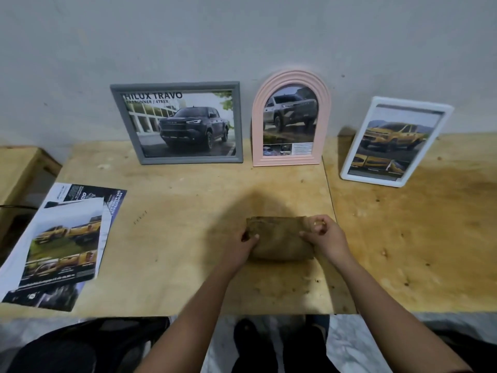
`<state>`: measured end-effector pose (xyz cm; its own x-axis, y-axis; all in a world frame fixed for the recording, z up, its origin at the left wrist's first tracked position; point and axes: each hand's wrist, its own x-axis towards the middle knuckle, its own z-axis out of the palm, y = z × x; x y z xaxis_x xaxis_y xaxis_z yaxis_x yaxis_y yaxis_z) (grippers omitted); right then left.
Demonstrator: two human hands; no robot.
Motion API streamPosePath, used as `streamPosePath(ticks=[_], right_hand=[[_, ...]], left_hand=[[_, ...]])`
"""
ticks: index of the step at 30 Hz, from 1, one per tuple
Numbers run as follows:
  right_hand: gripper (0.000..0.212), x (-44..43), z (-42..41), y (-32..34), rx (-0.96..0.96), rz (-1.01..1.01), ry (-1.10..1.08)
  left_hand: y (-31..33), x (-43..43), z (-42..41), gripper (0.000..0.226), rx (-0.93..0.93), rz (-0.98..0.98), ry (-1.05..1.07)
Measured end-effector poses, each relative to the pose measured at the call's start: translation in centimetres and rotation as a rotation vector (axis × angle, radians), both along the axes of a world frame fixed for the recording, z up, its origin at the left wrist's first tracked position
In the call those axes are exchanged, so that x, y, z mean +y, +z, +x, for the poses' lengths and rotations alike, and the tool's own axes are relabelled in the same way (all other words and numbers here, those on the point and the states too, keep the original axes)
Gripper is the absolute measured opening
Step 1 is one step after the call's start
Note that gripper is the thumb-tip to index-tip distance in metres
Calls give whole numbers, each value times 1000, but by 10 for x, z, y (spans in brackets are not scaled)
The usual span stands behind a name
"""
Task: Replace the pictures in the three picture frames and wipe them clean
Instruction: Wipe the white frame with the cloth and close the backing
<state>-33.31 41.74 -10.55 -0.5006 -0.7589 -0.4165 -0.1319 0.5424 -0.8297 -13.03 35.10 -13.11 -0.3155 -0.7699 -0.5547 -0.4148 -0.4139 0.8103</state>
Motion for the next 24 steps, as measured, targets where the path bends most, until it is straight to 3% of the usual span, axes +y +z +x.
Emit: streamPosePath(ticks=[4, 7, 12, 15, 19, 24], right_hand=[[38, -17, 3, -12, 120, -22, -52], [43, -11, 1, -18, 339, 11, 20], [52, 43, -8, -31, 704, 184, 259], [61, 57, -9, -44, 798, 264, 403], [55, 54, -9, -44, 817, 315, 408], [56, 50, -11, -35, 798, 425, 455]], left_hand=[[-6, -23, -13, 42, -203, -136, 7], [-11, -21, -4, 29, -330, -404, 69], [-31, 0, 47, 48, -613, -677, -262], [-39, 1, 59, 66, -758, -704, -398], [-33, -1, 63, 76, -750, -661, -475], [-30, -7, 63, 58, -815, -582, -557]])
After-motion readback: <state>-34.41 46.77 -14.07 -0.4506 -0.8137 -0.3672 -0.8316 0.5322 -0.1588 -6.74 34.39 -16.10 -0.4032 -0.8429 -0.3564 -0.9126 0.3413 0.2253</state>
